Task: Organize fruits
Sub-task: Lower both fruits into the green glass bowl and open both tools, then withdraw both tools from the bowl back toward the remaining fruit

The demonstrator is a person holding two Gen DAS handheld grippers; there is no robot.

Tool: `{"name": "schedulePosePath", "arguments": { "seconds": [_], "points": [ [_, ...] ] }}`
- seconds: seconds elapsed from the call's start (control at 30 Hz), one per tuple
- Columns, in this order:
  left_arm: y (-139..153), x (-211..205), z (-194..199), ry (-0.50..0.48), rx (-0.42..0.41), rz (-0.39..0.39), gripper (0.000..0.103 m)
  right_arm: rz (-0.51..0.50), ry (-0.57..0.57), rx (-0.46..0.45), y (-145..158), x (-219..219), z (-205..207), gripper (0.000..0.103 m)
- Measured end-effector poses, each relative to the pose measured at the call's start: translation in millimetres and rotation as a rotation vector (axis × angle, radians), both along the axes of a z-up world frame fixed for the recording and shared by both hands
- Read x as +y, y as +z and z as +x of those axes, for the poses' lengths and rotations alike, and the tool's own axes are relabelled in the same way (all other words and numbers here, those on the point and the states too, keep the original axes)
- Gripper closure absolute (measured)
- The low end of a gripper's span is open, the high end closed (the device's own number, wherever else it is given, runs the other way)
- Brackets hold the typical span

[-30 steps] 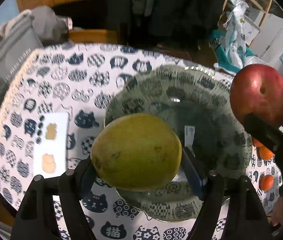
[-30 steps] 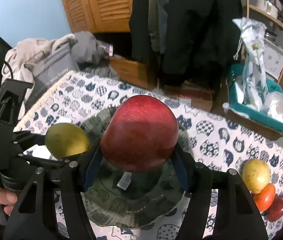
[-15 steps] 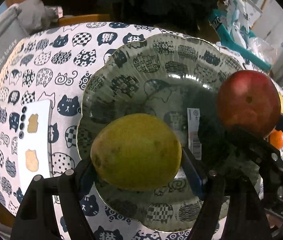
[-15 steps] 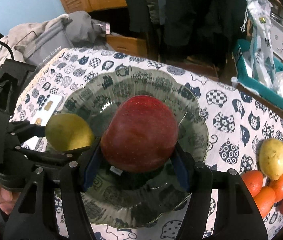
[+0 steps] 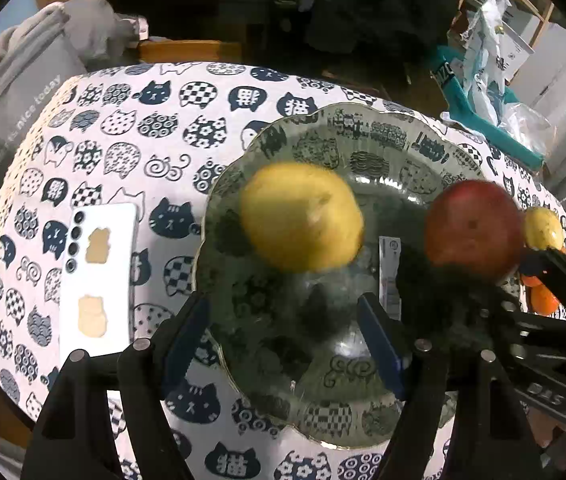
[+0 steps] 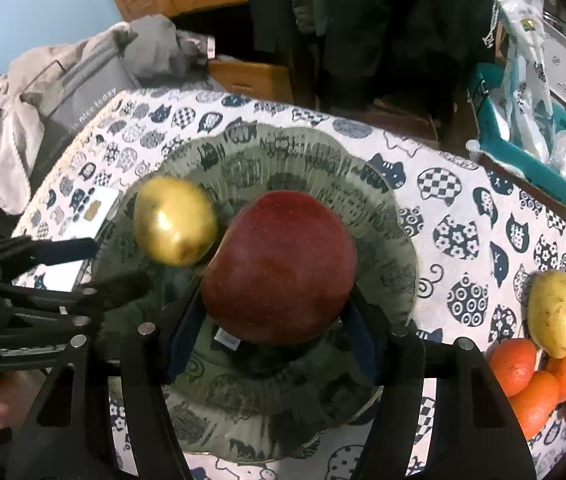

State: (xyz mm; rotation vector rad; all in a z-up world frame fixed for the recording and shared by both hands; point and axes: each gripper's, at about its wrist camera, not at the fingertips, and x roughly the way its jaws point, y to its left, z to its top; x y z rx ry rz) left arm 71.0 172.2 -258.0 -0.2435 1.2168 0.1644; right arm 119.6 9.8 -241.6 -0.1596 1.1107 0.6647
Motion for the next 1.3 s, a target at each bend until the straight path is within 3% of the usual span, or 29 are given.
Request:
{"name": "schedulePosePath", "arguments": {
  "seconds": [0.4,0.7,0.9,1.1,1.3],
  "points": [
    [21,13,-19,0.047,-0.023,-0.011,0.026,-0.083,0.026,0.063,-23,15,-1,0.037],
    [37,17,-26,0.059,-0.052,-0.016,0.026,-0.049,0.045,0.051,-9,17,-1,0.036],
    [53,16,-32,0.064,-0.087,-0.017,0.026,0.019,0.013,-0.002,23,6,0,0.035],
    [77,2,-35,0.041,-0.140,-0.023,0.026,0.053,-0.042,-0.106,69,-14,-1,0.035],
    [104,-11,-40,0.023,-0.208,-0.024,0.023,0.048,-0.083,-0.241,118,-37,-16,0.028]
  ]
}}
